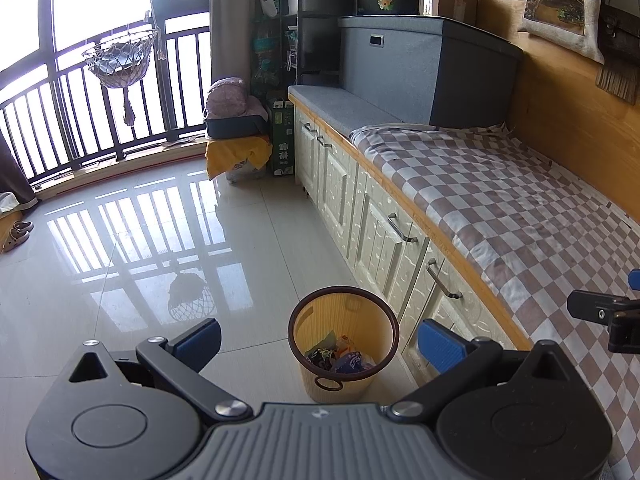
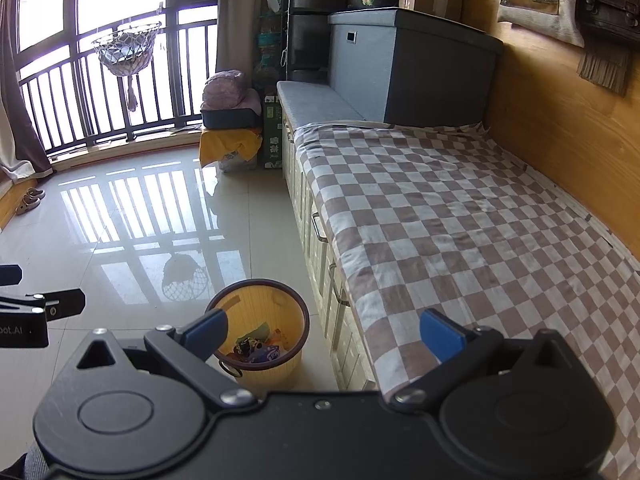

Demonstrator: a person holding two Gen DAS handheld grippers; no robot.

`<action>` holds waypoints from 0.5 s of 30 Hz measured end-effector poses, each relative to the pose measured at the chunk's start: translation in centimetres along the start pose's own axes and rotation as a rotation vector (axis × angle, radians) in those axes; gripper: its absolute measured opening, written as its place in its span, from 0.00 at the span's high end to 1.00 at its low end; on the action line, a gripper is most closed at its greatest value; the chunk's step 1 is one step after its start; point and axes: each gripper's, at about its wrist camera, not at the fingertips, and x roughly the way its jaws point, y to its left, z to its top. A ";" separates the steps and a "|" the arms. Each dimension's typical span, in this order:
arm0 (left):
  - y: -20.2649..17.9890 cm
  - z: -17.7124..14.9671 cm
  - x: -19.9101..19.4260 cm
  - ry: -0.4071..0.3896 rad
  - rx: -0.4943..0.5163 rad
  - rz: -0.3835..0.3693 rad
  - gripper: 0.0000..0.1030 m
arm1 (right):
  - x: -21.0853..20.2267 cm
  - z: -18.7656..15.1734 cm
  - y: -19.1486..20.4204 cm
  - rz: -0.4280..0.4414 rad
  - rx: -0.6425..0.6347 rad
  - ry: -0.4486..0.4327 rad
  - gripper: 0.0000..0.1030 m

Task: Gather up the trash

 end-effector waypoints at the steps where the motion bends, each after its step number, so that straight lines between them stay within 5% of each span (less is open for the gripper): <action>1: 0.0 0.0 0.0 0.000 0.000 0.001 0.00 | 0.0 0.0 0.0 0.000 0.000 0.000 0.00; 15: -0.1 -0.1 0.0 -0.001 0.000 0.001 0.00 | 0.0 0.0 0.0 0.000 0.000 0.000 0.00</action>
